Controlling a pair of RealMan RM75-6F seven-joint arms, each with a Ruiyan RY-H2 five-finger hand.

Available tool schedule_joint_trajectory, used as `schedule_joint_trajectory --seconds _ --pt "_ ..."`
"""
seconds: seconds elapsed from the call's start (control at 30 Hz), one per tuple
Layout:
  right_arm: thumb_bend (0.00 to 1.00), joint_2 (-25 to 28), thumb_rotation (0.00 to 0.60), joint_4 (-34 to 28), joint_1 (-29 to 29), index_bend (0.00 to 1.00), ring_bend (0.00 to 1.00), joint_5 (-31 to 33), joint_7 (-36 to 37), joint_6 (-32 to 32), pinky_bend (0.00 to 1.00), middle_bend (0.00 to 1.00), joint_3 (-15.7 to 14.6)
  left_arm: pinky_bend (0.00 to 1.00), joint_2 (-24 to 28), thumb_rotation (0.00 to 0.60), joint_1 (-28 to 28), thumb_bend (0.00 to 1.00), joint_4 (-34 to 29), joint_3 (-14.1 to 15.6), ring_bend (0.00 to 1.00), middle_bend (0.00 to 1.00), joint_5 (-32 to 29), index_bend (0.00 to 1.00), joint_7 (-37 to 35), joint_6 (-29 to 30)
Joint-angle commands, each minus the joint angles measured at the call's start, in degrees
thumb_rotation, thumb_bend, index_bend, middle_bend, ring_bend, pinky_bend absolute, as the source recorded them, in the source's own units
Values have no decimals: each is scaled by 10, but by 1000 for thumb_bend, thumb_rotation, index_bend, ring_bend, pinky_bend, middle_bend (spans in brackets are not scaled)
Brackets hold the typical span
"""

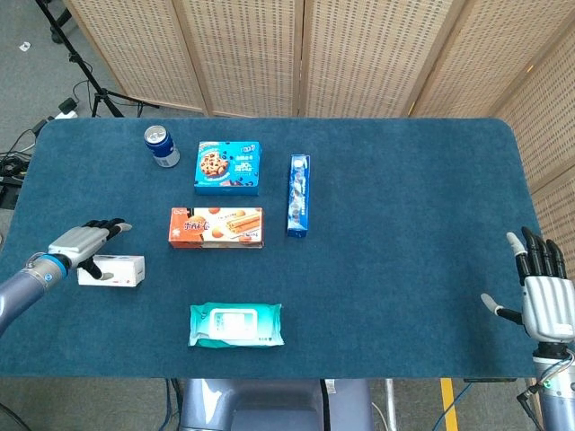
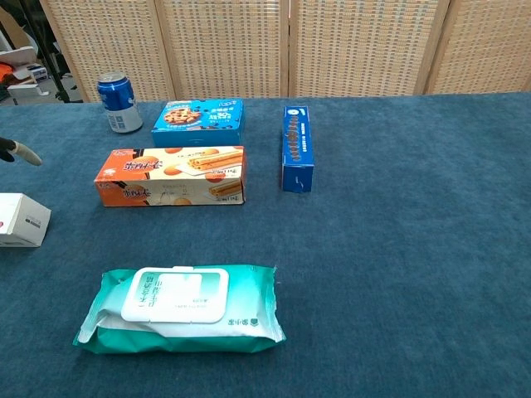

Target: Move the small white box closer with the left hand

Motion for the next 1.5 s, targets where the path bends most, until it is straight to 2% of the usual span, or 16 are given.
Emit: schedule_joint_trajectory --seconds 0.03,0.27,0.4,0.63,0.73,0.8,0.87,0.93,1.07,1.3,1.43,1.5 --pt "0 0 600 0 0 0 0 -1 0 0 0 0 0 0 12 600 13 217 -9 1 0 0 10 0 -2 21" --pt "0 1 600 -1 0 0 0 -4 1 0 0 0 -2 0 12 600 33 217 -1 0 0 0 23 0 -8 67" --pt "0 2 600 -2 0 0 0 -4 4 1 0 0 -1 0 9 600 36 216 0 6 0 0 29 0 -6 68" --pt "0 4 600 -1 0 0 0 -3 9 -1 0 0 -1 2 -35 600 43 207 31 4 0 0 -1 0 18 61" --pt "0 4 600 -1 0 0 0 -3 10 -1 0 0 0 57 -54 600 45 204 44 0 0 9 -12 3 32 65" --pt "0 4 600 -1 0 0 0 -2 10 -1 0 0 0 140 -63 600 46 207 48 -4 36 88 -17 69 40 72" --pt "0 4 600 0 0 0 0 -2 10 -1 0 0 0 240 -70 600 47 218 50 -5 145 240 -20 255 51 76" --pt "0 3 600 0 0 0 0 -2 10 -1 0 0 0 289 -75 600 48 238 50 -8 217 327 -29 384 59 77" --pt "0 4 600 0 0 0 0 0 13 -1 0 0 1 352 -82 600 54 312 51 -17 303 425 -59 522 92 93" --pt "0 5 600 1 0 0 0 -1 15 -3 0 0 0 374 -62 600 65 327 26 -24 330 452 -74 563 102 111" --pt "0 4 600 2 1 0 0 -1 14 -5 0 0 0 380 -24 600 61 342 -8 -17 342 466 -47 577 70 90" --pt "0 3 600 1 1 0 0 -1 12 -5 0 0 -1 380 11 600 52 358 -42 -2 349 472 -13 589 46 59"
